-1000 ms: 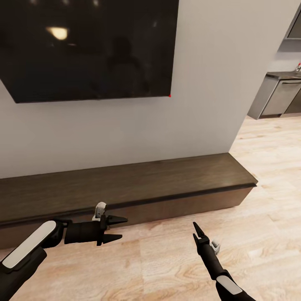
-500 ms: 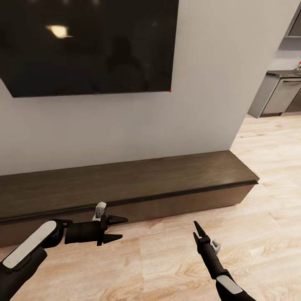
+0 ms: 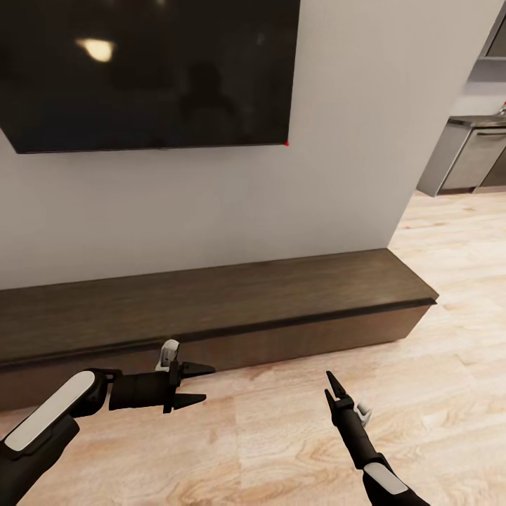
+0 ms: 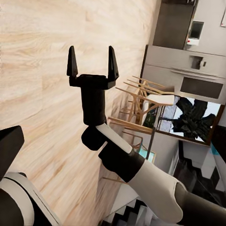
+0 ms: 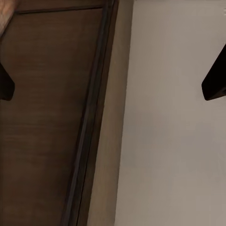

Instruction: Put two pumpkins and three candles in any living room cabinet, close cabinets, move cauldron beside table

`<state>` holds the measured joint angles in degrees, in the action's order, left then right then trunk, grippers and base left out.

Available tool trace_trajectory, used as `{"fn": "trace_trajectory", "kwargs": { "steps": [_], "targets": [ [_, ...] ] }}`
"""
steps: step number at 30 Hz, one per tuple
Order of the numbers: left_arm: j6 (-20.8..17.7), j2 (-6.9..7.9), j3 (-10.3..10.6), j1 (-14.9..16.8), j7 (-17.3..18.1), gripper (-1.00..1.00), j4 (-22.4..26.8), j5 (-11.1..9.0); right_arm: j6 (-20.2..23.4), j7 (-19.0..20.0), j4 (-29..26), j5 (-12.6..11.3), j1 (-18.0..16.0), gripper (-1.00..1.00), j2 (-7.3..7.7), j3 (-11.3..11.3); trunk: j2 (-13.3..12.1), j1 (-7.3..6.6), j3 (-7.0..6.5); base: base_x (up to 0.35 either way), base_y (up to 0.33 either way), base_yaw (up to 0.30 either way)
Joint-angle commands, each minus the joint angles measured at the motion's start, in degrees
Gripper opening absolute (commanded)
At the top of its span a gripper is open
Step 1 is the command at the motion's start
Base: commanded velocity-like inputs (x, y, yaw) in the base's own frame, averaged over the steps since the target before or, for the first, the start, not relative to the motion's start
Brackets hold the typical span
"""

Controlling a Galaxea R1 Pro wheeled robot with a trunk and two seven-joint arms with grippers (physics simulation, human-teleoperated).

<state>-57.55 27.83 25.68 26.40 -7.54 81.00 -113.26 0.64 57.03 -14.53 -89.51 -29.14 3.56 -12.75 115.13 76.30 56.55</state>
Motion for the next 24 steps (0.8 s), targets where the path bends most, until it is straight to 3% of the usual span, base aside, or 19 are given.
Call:
{"fn": "trace_trajectory", "kwargs": {
  "steps": [1,10,24],
  "targets": [
    [0.0,0.03,0.1,0.1,-0.5,1.00,0.0,-0.7,0.1,0.7,0.0,-0.6,0.0,1.00,0.04,-0.5,0.4,0.22,0.23,0.000,0.000,0.000],
    [0.0,0.03,0.1,0.1,-0.5,1.00,0.0,-0.7,0.7,5.9,-0.2,-0.6,0.0,1.00,0.04,-0.5,4.0,2.19,1.84,0.000,0.000,0.000],
    [0.0,0.03,0.1,0.1,-0.5,1.00,0.1,-0.7,0.7,6.5,0.0,-0.6,0.0,1.00,0.04,-0.6,9.7,5.27,4.36,0.000,0.000,0.000]
  ]
}}
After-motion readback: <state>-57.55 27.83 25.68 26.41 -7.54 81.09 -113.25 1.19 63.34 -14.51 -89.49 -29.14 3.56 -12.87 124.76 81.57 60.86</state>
